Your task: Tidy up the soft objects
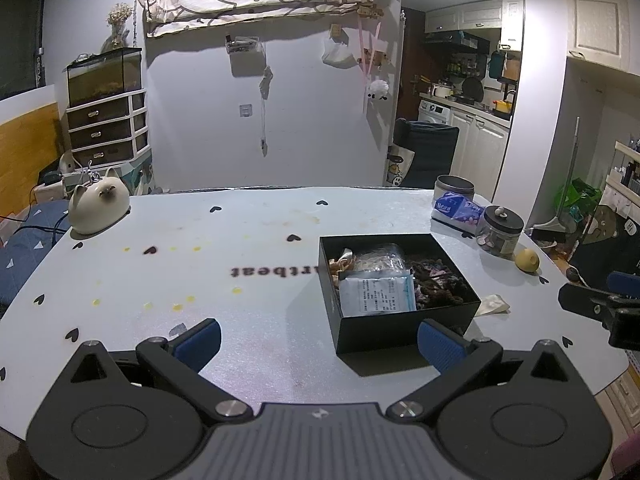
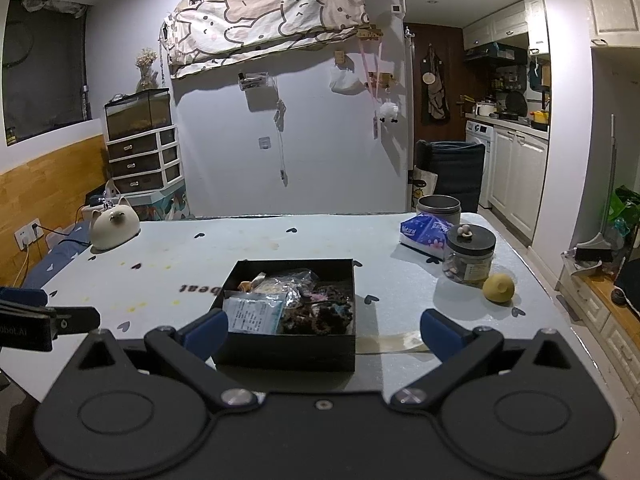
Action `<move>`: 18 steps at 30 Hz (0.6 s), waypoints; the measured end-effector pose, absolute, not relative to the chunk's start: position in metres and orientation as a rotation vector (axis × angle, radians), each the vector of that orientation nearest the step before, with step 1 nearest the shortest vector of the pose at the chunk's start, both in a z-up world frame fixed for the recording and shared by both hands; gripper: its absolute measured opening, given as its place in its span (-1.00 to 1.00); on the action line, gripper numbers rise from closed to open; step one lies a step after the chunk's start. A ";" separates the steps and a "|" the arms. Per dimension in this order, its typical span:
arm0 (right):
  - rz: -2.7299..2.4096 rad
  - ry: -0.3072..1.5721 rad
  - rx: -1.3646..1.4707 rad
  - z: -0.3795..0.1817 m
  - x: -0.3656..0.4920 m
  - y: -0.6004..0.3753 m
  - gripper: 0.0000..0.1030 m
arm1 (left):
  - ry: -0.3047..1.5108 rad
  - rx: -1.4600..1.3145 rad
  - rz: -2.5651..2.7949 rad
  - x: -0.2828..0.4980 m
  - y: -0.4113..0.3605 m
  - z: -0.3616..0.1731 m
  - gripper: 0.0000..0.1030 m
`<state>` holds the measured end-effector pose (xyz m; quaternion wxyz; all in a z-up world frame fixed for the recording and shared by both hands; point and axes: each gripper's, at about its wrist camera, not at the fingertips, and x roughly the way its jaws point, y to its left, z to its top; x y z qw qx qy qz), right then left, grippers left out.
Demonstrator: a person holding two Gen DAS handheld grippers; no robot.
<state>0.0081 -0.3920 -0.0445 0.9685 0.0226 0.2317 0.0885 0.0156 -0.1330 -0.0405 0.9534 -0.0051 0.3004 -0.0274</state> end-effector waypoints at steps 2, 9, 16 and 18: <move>0.179 0.468 0.045 -0.045 0.008 -0.392 1.00 | 0.611 -0.011 -0.055 0.016 -0.132 -0.040 1.00; 0.179 0.469 0.046 -0.045 0.008 -0.392 1.00 | 0.610 -0.013 -0.055 0.015 -0.133 -0.040 1.00; 0.179 0.469 0.046 -0.045 0.009 -0.392 1.00 | 0.612 -0.016 -0.053 0.016 -0.133 -0.038 1.00; 0.179 0.469 0.046 -0.045 0.008 -0.392 1.00 | 0.612 -0.017 -0.050 0.016 -0.133 -0.038 1.00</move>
